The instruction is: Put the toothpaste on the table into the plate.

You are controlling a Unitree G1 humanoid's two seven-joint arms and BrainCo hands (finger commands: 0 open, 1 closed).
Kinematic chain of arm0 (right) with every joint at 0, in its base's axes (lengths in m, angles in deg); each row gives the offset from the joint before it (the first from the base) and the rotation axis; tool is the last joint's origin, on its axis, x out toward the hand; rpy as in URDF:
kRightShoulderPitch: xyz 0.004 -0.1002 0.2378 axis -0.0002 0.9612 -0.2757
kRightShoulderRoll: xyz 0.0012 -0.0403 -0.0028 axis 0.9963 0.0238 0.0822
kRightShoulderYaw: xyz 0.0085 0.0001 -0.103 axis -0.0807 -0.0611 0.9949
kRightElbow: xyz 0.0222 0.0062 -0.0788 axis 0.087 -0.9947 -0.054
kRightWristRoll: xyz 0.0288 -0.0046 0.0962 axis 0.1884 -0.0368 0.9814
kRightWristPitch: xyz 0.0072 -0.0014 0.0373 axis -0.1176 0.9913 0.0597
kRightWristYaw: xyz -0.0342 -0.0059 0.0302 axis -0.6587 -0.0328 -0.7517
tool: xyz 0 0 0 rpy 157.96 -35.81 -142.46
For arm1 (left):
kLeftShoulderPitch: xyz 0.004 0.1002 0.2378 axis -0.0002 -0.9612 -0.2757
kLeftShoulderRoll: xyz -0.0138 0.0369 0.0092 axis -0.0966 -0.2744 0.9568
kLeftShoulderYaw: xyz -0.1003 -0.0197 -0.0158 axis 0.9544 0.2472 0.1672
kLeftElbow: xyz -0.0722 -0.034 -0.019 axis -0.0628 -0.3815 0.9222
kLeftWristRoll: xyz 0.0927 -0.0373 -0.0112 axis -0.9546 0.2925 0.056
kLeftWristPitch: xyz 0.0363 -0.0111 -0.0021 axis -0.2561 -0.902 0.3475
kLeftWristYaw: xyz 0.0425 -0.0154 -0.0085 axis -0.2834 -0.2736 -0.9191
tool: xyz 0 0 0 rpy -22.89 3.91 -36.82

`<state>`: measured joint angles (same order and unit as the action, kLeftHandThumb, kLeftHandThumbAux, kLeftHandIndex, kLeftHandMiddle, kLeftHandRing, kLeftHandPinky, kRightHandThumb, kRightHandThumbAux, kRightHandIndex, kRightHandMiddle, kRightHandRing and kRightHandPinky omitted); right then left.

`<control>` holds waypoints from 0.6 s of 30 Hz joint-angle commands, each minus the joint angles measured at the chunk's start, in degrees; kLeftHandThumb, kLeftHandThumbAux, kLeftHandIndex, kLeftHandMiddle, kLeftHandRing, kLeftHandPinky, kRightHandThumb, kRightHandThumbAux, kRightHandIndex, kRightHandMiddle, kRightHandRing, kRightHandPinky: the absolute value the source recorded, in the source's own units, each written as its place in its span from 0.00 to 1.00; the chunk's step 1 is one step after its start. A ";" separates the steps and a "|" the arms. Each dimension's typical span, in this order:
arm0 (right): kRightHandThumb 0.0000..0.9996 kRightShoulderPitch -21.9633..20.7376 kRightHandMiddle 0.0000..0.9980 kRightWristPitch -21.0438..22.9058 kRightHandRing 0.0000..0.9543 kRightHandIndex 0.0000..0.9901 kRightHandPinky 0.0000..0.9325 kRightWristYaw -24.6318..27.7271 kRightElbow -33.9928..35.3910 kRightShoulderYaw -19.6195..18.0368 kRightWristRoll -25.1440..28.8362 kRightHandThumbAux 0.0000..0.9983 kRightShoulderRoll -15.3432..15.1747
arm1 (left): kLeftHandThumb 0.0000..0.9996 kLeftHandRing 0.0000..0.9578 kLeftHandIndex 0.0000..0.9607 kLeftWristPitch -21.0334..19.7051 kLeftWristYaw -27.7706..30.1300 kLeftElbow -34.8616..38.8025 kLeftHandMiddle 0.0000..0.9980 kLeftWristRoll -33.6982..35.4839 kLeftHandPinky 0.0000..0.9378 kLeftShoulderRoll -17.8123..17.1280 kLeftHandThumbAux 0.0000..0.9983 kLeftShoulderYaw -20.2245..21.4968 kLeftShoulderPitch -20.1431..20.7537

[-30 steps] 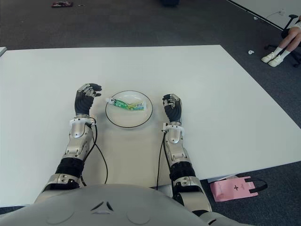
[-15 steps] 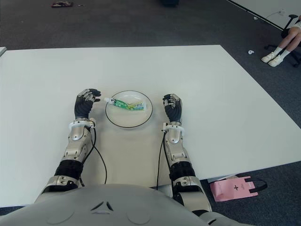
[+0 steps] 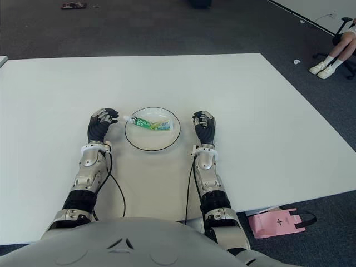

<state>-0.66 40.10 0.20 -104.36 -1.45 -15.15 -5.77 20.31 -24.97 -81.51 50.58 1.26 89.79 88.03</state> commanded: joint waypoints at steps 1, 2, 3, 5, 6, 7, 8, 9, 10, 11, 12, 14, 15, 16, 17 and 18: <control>0.71 5.29 0.49 1.26 0.53 0.43 0.58 0.47 -5.95 0.44 0.30 0.73 1.27 | 0.72 0.43 0.44 -3.89 0.85 -3.04 0.44 0.20 0.40 -0.72 0.72 0.38 -0.45; 0.71 5.28 0.49 1.28 0.53 0.43 0.58 0.42 -5.98 0.44 0.28 0.73 1.27 | 0.72 0.44 0.44 -4.12 1.00 -3.31 0.45 0.24 0.41 -0.81 0.72 0.36 -0.36; 0.71 5.28 0.49 1.29 0.53 0.43 0.58 0.38 -5.99 0.45 0.27 0.73 1.27 | 0.72 0.44 0.44 -4.25 1.10 -3.47 0.45 0.27 0.41 -0.87 0.72 0.34 -0.31; 0.71 5.21 0.49 1.38 0.53 0.43 0.58 0.15 -6.10 0.46 0.13 0.73 1.26 | 0.72 0.44 0.45 -4.55 1.85 -5.04 0.45 0.58 0.41 -1.21 0.72 0.45 0.07; 0.71 5.18 0.49 1.41 0.53 0.43 0.58 0.05 -6.15 0.46 0.07 0.73 1.26 | 0.72 0.45 0.45 -4.58 2.14 -5.69 0.45 0.70 0.41 -1.33 0.72 0.51 0.23; 0.71 5.18 0.49 1.43 0.53 0.43 0.57 0.00 -6.16 0.47 0.03 0.73 1.27 | 0.72 0.45 0.45 -4.55 2.33 -6.10 0.45 0.77 0.41 -1.40 0.72 0.56 0.33; 0.71 5.17 0.49 1.44 0.53 0.43 0.57 -0.17 -6.17 0.50 -0.09 0.73 1.28 | 0.72 0.45 0.45 -4.51 2.60 -6.37 0.45 0.84 0.41 -1.41 0.72 0.55 0.42; 0.71 5.18 0.49 1.45 0.53 0.43 0.58 -0.37 -6.16 0.56 -0.23 0.73 1.32 | 0.72 0.45 0.45 -4.50 2.92 -6.58 0.45 0.94 0.41 -1.44 0.72 0.55 0.48; 0.71 5.19 0.49 1.45 0.53 0.43 0.57 -0.53 -6.15 0.60 -0.34 0.73 1.35 | 0.72 0.45 0.45 -4.48 3.17 -6.75 0.45 1.02 0.40 -1.47 0.72 0.55 0.54; 0.71 5.19 0.49 1.45 0.53 0.43 0.57 -0.63 -6.15 0.64 -0.40 0.73 1.37 | 0.72 0.44 0.45 -4.44 3.33 -6.89 0.45 1.08 0.40 -1.49 0.72 0.57 0.58; 0.71 5.24 0.49 1.58 0.53 0.43 0.57 -0.69 -5.90 0.72 -0.46 0.73 1.45 | 0.72 0.44 0.45 -4.33 3.68 -7.40 0.45 1.19 0.40 -1.50 0.72 0.57 0.67; 0.71 5.35 0.49 1.89 0.53 0.43 0.57 -0.59 -5.53 0.80 -0.38 0.73 1.57 | 0.72 0.44 0.45 -4.08 4.34 -8.41 0.45 1.38 0.40 -1.57 0.72 0.60 0.85; 0.71 5.49 0.49 1.96 0.54 0.43 0.57 -0.24 -5.22 0.83 -0.11 0.73 1.67 | 0.72 0.44 0.45 -3.56 4.92 -9.50 0.45 1.50 0.41 -1.70 0.72 0.66 0.98; 0.71 5.59 0.50 1.98 0.54 0.43 0.57 0.02 -5.04 0.84 0.08 0.73 1.73 | 0.72 0.44 0.45 -3.15 5.30 -10.25 0.44 1.57 0.41 -1.80 0.72 0.72 1.09; 0.71 5.65 0.50 1.98 0.54 0.43 0.57 0.18 -4.93 0.85 0.20 0.73 1.77 | 0.72 0.44 0.45 -2.81 5.56 -10.82 0.44 1.62 0.41 -1.86 0.72 0.77 1.19; 0.71 5.72 0.50 1.90 0.54 0.43 0.57 0.34 -4.82 0.84 0.36 0.73 1.84 | 0.72 0.43 0.45 -2.13 6.13 -11.51 0.44 1.75 0.41 -1.93 0.72 0.79 1.31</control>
<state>-0.78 40.20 -0.25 -104.61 -1.44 -15.09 -5.68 20.53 -20.15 -87.94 51.68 -0.80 90.32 91.40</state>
